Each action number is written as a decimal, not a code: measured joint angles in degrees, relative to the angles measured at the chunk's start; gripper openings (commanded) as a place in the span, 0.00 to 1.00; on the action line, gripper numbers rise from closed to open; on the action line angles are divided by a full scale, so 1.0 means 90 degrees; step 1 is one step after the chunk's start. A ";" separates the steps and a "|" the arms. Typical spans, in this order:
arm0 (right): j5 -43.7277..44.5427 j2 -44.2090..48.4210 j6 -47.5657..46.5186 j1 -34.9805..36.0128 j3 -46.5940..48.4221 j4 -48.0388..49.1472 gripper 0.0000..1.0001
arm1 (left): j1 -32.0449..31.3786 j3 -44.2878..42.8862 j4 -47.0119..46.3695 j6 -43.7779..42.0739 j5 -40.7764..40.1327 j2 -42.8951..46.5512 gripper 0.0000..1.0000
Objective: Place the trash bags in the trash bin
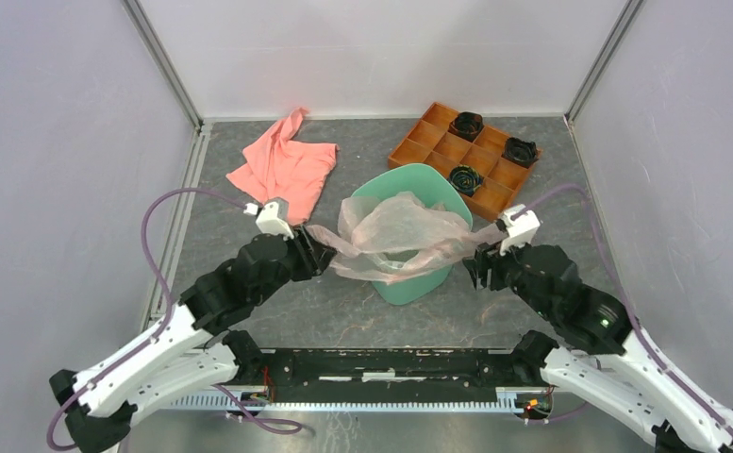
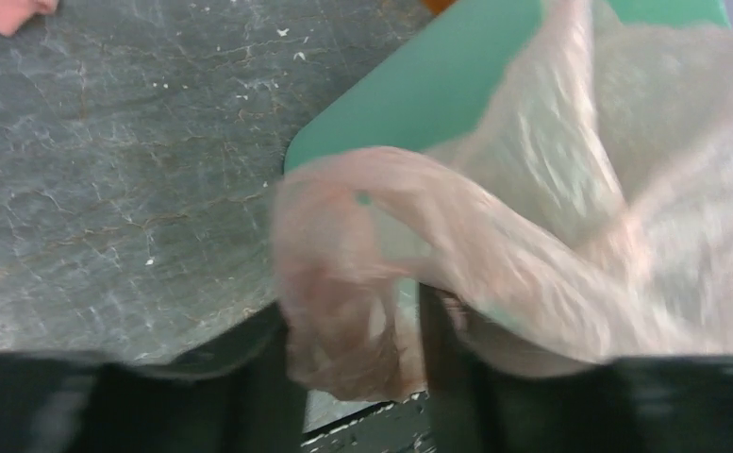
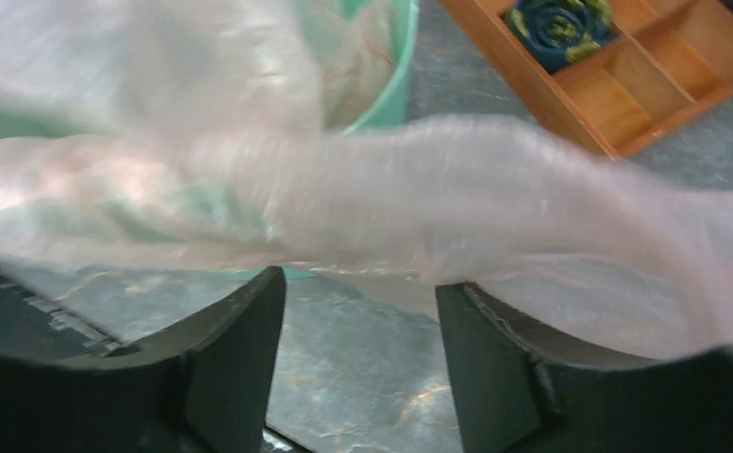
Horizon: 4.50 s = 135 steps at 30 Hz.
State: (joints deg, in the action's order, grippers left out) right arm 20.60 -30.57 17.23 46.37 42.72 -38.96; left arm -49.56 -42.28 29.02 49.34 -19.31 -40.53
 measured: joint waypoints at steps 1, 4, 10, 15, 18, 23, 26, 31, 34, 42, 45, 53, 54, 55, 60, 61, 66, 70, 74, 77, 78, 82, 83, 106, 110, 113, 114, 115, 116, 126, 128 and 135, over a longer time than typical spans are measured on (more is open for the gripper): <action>-0.0211 0.0078 -0.0034 0.0000 0.0172 -0.0097 0.70 | 0.0000 -0.0049 0.0109 -0.0075 0.0044 0.0083 0.67; -0.0945 0.0597 -0.0163 0.0000 0.0527 -0.0369 0.71 | 0.0000 -0.0155 0.0491 -0.0318 0.0355 0.0806 0.88; -0.1540 0.1387 -0.0527 0.0000 0.1331 -0.0787 0.77 | 0.0000 -0.1668 0.1676 -0.1081 0.0578 0.1880 0.98; -0.1018 0.1120 -0.0935 0.0000 0.1751 -0.0605 0.83 | 0.0000 -0.3201 0.2025 -0.1875 0.0578 0.1438 1.00; -0.0661 0.0631 -0.1156 0.0000 0.1899 -0.0391 0.85 | 0.0000 -0.3701 0.1989 -0.2339 0.0818 0.0699 1.00; -0.0379 -0.0209 -0.1528 0.0000 0.2370 -0.0216 0.89 | 0.0000 -0.4133 0.1974 -0.2924 0.1180 -0.0940 1.00; -0.0289 -0.0512 -0.1780 0.0000 0.2569 -0.0012 0.92 | 0.0000 -0.4141 0.2042 -0.3194 0.1392 -0.1705 1.00; -0.0240 -0.0874 -0.2123 0.0000 0.2623 0.0189 0.91 | 0.0015 -0.4141 0.2186 -0.3313 0.1491 -0.2169 0.85; -0.0255 -0.1127 -0.2268 0.0000 0.2589 0.0287 0.89 | 0.0097 -0.4141 0.2254 -0.3310 0.1489 -0.2181 0.80; -0.0665 -0.1404 -0.2419 0.0000 0.2385 0.0617 0.81 | 0.0833 -0.4019 0.2263 -0.3310 0.1758 -0.2169 0.57; -0.0733 -0.1552 -0.2497 -0.0027 0.2404 0.0646 0.88 | 0.1013 -0.3932 0.2271 -0.3310 0.1872 -0.2193 0.53; -0.0996 -0.2118 -0.2756 -0.0418 0.2455 0.0806 0.64 | 0.1141 -0.3840 0.2212 -0.3310 0.2164 -0.2222 0.31; -0.1115 -0.2195 -0.2776 -0.0520 0.2455 0.0831 0.56 | 0.1151 -0.3840 0.2188 -0.3310 0.2191 -0.2242 0.28; -0.1183 -0.2251 -0.2805 -0.0607 0.2453 0.0857 0.49 | 0.1161 -0.3840 0.2161 -0.3310 0.2212 -0.2266 0.25; -0.1591 -0.2246 -0.2790 -0.1105 0.2327 0.1115 0.17 | 0.1180 -0.3840 0.2038 -0.3310 0.2217 -0.2416 0.02; -0.1642 -0.2246 -0.2781 -0.1180 0.2324 0.1146 0.14 | 0.1185 -0.3840 0.2021 -0.3313 0.2212 -0.2446 0.02; -0.1914 -0.2424 -0.2754 -0.1545 0.2307 0.1445 0.11 | 0.1219 -0.3842 0.1851 -0.3313 0.1977 -0.2640 0.02; -0.2098 -0.2620 -0.2749 -0.1756 0.2261 0.1620 0.11 | 0.1231 -0.3917 0.1756 -0.3313 0.1773 -0.2788 0.33; -0.2302 -0.2713 -0.2754 -0.1795 0.2259 0.1600 0.12 | 0.1248 -0.3944 0.1717 -0.3468 0.1875 -0.2574 0.80; -0.2450 -0.2637 -0.2754 -0.1795 0.2246 0.1610 0.12 | 0.1251 -0.3939 0.1681 -0.3575 0.2276 -0.2062 0.99; -0.2482 -0.2601 -0.2754 -0.1795 0.2237 0.1610 0.12 | 0.1251 -0.3959 0.1673 -0.3619 0.2528 -0.1897 1.00; -0.2616 -0.2516 -0.2754 -0.1795 0.2229 0.1615 0.12 | 0.1248 -0.4199 0.1676 -0.3830 0.3551 -0.1785 1.00; -0.2633 -0.2516 -0.2754 -0.1795 0.2229 0.1613 0.12 | 0.1248 -0.4223 0.1681 -0.3895 0.3725 -0.1838 1.00; -0.2793 -0.3143 -0.2509 -0.2346 0.2140 0.1919 0.13 | 0.1290 -0.4274 0.1819 -0.4090 0.2613 -0.3067 0.02; -0.2960 -0.3529 -0.2380 -0.2606 0.2140 0.2081 0.17 | 0.1472 -0.4286 0.1477 -0.3886 0.2336 -0.3444 0.02; -0.3128 -0.3759 -0.2276 -0.2752 0.2142 0.2183 0.18 | 0.1768 -0.4284 0.1166 -0.3699 0.2344 -0.3704 0.04; -0.3189 -0.3837 -0.2249 -0.2790 0.2144 0.2232 0.19 | 0.1885 -0.4284 0.1044 -0.3623 0.2378 -0.3781 0.05; -0.3281 -0.3922 -0.2227 -0.2832 0.2161 0.2268 0.22 | 0.2013 -0.4282 0.0916 -0.3555 0.2446 -0.3857 0.05; -0.3342 -0.4022 -0.2198 -0.2868 0.2188 0.2307 0.24 | 0.2113 -0.4277 0.0806 -0.3509 0.2523 -0.3910 0.06; -0.3623 -0.4602 -0.1872 -0.3135 0.2385 0.2594 0.33 | 0.2856 -0.3983 -0.0401 -0.2754 0.3565 -0.4449 0.06; -0.3623 -0.4716 -0.1761 -0.3186 0.2409 0.2635 0.32 | 0.2917 -0.3874 -0.0551 -0.2625 0.3684 -0.4592 0.06; -0.3623 -0.4983 -0.1596 -0.3264 0.2404 0.2494 0.36 | 0.3002 -0.3257 -0.0765 -0.2477 0.3842 -0.4804 0.11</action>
State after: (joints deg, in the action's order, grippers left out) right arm -12.01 -75.42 2.87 16.99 64.36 -16.51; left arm -22.55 -71.59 22.13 27.05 15.27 -83.77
